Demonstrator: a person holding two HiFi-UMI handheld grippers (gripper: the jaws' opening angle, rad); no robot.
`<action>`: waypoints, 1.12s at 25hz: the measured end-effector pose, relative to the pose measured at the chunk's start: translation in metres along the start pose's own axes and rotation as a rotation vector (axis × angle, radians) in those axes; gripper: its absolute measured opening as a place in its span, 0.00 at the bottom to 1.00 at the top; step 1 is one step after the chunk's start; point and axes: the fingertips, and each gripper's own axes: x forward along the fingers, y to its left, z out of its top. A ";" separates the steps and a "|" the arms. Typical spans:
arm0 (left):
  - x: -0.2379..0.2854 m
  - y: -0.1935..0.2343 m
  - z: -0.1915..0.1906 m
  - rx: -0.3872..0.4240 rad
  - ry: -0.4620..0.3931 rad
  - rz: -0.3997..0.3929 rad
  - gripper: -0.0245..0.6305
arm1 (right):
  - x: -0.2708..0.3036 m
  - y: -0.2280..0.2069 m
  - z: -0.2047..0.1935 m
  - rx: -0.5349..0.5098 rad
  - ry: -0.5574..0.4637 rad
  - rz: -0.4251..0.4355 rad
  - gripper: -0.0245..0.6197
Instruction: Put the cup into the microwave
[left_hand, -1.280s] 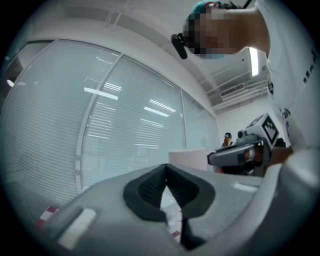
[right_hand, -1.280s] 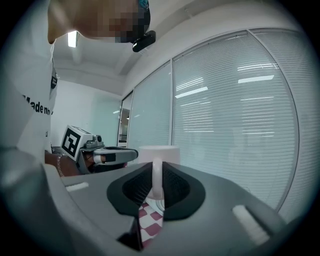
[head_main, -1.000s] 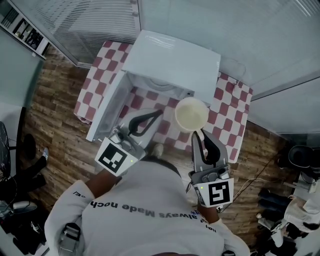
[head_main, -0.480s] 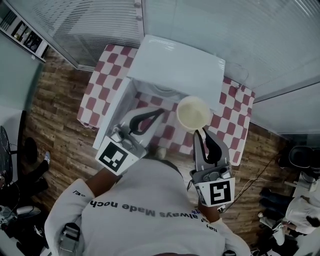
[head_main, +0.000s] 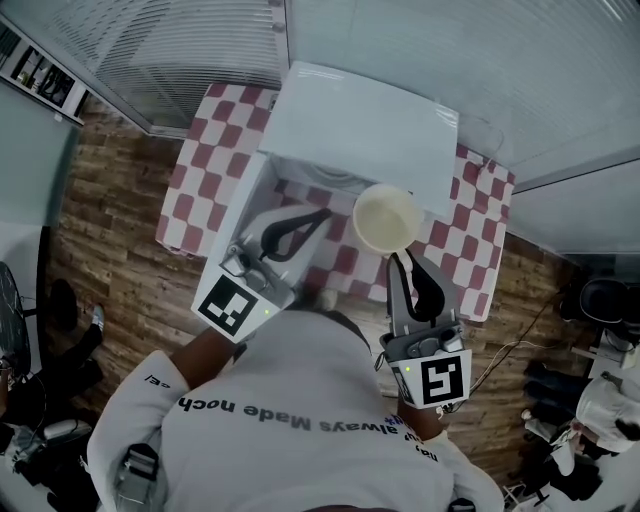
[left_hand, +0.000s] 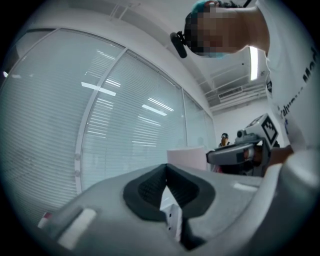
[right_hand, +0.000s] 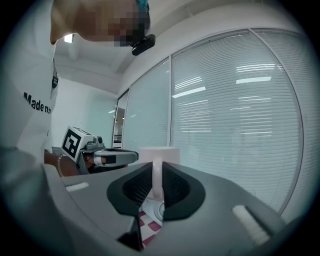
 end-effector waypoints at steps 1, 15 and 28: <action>0.001 0.001 -0.002 -0.002 0.004 -0.005 0.04 | 0.002 0.000 -0.002 0.002 0.003 -0.002 0.10; 0.003 0.011 -0.078 -0.034 0.045 0.013 0.04 | 0.017 0.011 -0.081 0.038 0.073 -0.004 0.10; 0.005 0.033 -0.147 -0.015 0.072 0.062 0.04 | 0.050 0.007 -0.173 0.054 0.136 -0.027 0.10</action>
